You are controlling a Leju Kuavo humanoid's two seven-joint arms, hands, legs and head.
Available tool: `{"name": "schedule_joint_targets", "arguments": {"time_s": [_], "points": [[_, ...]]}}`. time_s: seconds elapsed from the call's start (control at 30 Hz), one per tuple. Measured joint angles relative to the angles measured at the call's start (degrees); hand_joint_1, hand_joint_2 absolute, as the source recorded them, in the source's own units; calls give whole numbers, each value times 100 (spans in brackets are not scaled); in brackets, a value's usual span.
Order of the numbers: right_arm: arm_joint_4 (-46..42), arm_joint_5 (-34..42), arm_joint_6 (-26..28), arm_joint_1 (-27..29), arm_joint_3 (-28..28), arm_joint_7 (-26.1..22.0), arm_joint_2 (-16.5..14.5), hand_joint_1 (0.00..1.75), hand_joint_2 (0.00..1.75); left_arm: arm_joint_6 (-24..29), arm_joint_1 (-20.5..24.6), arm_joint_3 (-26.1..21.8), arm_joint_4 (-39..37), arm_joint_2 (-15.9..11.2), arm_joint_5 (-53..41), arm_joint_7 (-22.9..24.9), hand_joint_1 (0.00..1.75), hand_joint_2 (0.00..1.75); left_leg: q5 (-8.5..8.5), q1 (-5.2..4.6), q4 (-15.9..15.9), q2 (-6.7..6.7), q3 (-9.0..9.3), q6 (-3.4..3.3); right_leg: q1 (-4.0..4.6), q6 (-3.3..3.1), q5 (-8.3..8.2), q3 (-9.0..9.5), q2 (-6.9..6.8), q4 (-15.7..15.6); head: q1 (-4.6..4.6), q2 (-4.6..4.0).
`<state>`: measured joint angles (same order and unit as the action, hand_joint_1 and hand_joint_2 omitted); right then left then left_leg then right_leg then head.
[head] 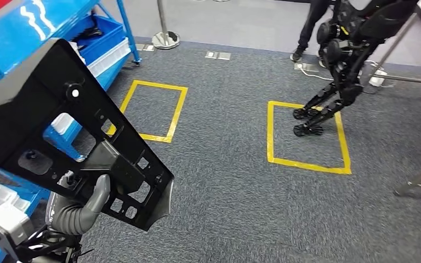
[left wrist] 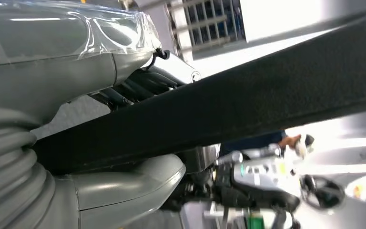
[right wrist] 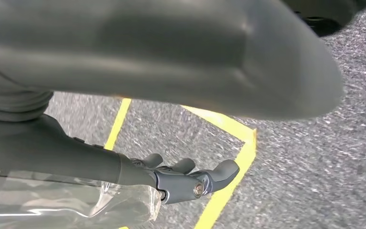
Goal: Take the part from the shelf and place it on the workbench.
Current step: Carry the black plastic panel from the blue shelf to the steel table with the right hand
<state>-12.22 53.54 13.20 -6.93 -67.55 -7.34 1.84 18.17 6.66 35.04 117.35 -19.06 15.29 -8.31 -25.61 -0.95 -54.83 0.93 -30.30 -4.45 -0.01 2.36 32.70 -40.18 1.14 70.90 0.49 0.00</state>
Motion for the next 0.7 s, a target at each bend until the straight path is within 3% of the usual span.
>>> {"name": "schedule_joint_targets", "arguments": {"time_s": [0.03, 0.07, 0.13, 0.2, 0.27, 0.33, 0.4, 0.47, 0.53, 0.57, 0.6, 0.63, 0.7], "points": [[0, -10, 1, 2, -1, 9, 2, 0, 0, -1, -2, 1, 0, 0, -14, 0, 175, 175, 5, -5, -1, 81, -13, -5, -4, 8, 68, -63, -19, 206, 1, 0], [0, -15, 1, 6, -1, 19, 4, 0, 0, -3, -3, 1, 0, 0, -23, 0, 175, 175, 9, -9, -1, 155, -23, -8, -5, 8, 31, -15, -30, 196, 1, 0], [0, -20, 2, 10, -1, 42, 19, 0, 0, -6, -2, 2, 1, 0, -37, 0, 175, 175, 13, -21, -1, 286, -26, -8, 9, -24, -270, 413, -116, -461, 2, 0], [0, -31, 2, -5, -1, 78, 45, 0, 0, -8, -4, 5, 5, 0, -51, -2, 175, 175, 13, -46, -8, 401, -26, 5, 64, -93, -496, 870, -351, -1261, 2, 0], [0, -55, 3, -17, -1, 103, 68, 0, 0, -11, -5, 11, 13, 2, -63, -5, 175, 175, 19, -65, -16, 511, -38, 36, 114, -163, -544, 993, -451, -1558, 2, 0], [0, -78, 13, -1, -3, 83, 84, 0, 0, -18, -4, 16, 16, 4, -66, -9, 175, 175, 11, -67, -25, 581, -49, 78, 99, -220, -599, 968, -348, -1593, 2, 0], [0, -108, 24, 3, -10, 41, 96, 0, 0, -27, -9, 19, 17, 6, -43, -27, 175, 175, -159, -41, -239, 384, -129, 150, 53, -269, -661, 959, -250, -1637, -2, 1], [0, -133, 34, -16, -24, 12, 103, 0, 0, -48, -31, 21, 16, 8, 10, -71, 175, 175, -540, 26, -907, 79, -395, 234, 22, -295, -704, 933, -137, -1652, -8, 1], [0, -122, 43, -23, -36, 7, 107, 0, 0, -95, -55, 34, 9, 10, 56, -115, 175, 175, -842, 98, -1645, -23, -701, 303, 6, -291, -734, 901, -2, -1650, -10, 0], [0, -100, 43, -21, -39, 8, 108, 0, 0, -127, -59, 49, 0, 15, 67, -130, 175, 175, -844, 129, -1771, -31, -746, 336, -5, -279, -748, 890, 75, -1648, -11, 0], [0, -63, 42, -17, -41, 9, 109, 0, 0, -163, -51, 67, -14, 24, 73, -139, 175, 175, -742, 158, -1669, -37, -682, 365, -22, -263, -761, 883, 154, -1646, -11, 0], [0, -4, 38, -15, -43, 9, 111, 0, 0, -201, -28, 90, -31, 38, 74, -146, 175, 175, -547, 192, -1331, -70, -509, 396, -40, -241, -770, 879, 234, -1641, -11, 0], [0, 148, 12, -22, -39, -2, 139, 0, 0, -267, 76, 161, -81, 101, 75, -157, 175, 175, -194, 271, -461, -355, -93, 453, -62, -178, -787, 849, 377, -1624, -13, 0]]}}
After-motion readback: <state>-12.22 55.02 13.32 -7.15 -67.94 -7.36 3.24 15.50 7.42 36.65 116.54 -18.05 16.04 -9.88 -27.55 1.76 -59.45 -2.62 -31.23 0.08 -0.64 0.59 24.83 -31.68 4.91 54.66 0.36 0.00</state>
